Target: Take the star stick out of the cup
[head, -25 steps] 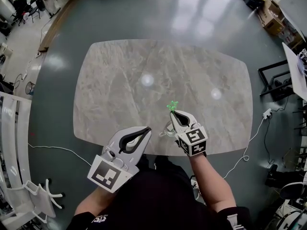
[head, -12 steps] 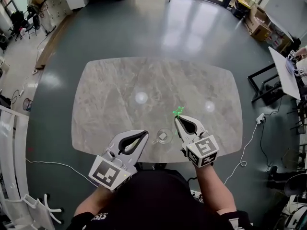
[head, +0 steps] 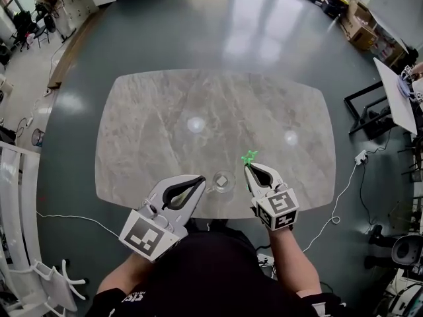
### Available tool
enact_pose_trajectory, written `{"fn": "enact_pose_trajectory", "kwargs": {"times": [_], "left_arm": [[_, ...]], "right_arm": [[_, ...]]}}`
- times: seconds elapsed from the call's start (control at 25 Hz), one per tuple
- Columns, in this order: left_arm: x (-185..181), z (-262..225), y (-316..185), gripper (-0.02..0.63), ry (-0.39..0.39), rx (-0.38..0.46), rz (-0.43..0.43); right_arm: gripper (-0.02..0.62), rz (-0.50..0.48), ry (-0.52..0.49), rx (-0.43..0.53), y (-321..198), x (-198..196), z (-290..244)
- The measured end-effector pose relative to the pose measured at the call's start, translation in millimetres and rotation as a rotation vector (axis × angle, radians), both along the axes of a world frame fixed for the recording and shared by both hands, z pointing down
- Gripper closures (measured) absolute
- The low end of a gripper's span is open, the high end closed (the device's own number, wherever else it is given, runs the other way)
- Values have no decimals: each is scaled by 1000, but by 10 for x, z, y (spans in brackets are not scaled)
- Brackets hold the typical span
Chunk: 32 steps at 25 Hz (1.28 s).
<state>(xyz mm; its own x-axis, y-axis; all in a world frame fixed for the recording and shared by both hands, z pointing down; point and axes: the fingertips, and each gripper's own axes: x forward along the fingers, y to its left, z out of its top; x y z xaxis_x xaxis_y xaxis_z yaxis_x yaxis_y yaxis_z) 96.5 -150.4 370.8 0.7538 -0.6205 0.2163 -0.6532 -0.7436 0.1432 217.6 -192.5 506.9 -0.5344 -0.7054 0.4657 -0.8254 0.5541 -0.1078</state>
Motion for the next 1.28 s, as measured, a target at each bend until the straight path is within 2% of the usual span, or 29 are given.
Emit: {"fn": "enact_pose_trajectory", "kwargs": {"times": [0.48, 0.72, 0.96, 1.12, 1.28], "left_arm": [[52, 243, 71, 604, -41, -73, -32], [22, 250, 103, 604, -52, -67, -66], [-1, 207, 184, 604, -68, -58, -102], [-25, 209, 256, 604, -79, -58, -126], [-32, 177, 271, 604, -75, -53, -146]], "right_arm": [[575, -9, 25, -199, -107, 117, 1085], [572, -14, 48, -253, -142, 152, 1369], [568, -63, 74, -313, -118, 156, 1620], [557, -40, 43, -356, -142, 188, 1736], [534, -27, 26, -343, -219, 188, 1668]]}}
